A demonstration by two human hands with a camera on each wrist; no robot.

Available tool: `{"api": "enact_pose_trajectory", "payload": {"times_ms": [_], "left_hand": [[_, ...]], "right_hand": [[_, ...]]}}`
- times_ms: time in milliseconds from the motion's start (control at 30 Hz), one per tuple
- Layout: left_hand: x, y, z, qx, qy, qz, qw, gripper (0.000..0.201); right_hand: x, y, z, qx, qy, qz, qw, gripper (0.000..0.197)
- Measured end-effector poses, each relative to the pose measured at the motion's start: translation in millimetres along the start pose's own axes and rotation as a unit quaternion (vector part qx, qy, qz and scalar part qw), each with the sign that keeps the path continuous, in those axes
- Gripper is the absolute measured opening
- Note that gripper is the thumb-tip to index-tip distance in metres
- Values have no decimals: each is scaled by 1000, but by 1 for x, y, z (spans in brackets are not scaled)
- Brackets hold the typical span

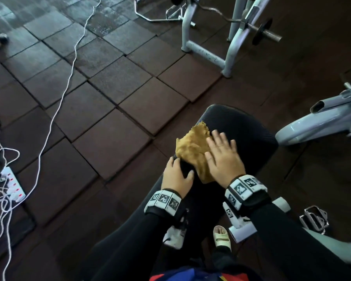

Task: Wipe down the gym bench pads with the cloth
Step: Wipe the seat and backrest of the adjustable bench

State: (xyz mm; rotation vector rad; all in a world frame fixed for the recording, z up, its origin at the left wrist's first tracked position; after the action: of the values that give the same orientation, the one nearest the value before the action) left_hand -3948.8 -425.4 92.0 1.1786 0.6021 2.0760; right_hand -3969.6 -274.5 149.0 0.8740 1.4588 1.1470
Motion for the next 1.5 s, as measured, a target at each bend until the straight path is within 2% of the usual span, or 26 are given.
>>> {"api": "enact_pose_trajectory", "payload": {"times_ms": [67,100,200,467,533,633,700,833,900,1000,1067,1100,1167,1300,1400,1500], "left_hand": [[23,-4,0,5,32,32,999,62],[30,-11,-1,-4,61,36,997,67],[46,-26,-4,-11,131,58,990,83],[59,-25,-34,41,114,50,991,105],[61,-18,-43,69,92,61,991,90],[66,4,-54,127,12,113,985,50],[69,17,-60,138,-25,157,978,34],[86,39,-84,157,-58,140,976,35],[102,38,-98,115,-70,158,978,36],[116,19,-109,-2,-29,218,975,41],[115,6,-115,-47,-7,206,977,39],[114,2,-117,-60,-6,200,978,47],[110,-5,-120,-76,-12,199,977,56],[90,-10,-117,-79,-23,188,979,54],[49,-14,-110,-70,-4,213,975,65],[9,-18,-99,-62,24,214,975,61]], "right_hand": [[33,31,6,72,-53,35,995,54],[50,41,9,90,-86,52,991,57],[93,46,14,68,-173,67,980,66],[107,29,18,32,-165,80,982,73],[109,28,18,27,-158,71,984,74],[109,25,18,15,-150,70,986,75],[110,24,18,7,-148,71,986,76],[109,24,18,12,-145,57,988,76],[109,22,18,10,-148,63,987,77],[110,22,17,10,-150,65,987,76],[110,22,17,8,-149,71,986,75],[110,23,17,9,-148,71,986,75],[111,23,18,11,-147,72,986,75],[112,23,17,12,-149,79,986,76],[110,24,17,15,-149,81,985,76],[109,24,17,18,-154,87,984,76]]}}
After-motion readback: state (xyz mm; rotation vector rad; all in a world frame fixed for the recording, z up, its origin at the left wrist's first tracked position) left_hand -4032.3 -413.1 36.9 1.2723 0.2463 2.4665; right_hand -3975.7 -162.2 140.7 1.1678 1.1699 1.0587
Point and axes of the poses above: each hand's wrist, its own z-axis away from the middle knuckle, its own y-axis out of the back of the hand, x = y × z, the point moved 10 cm from there along -z, towards the middle knuckle, and after that the axes turned 9 degrees about y, right-handed, at the moved point
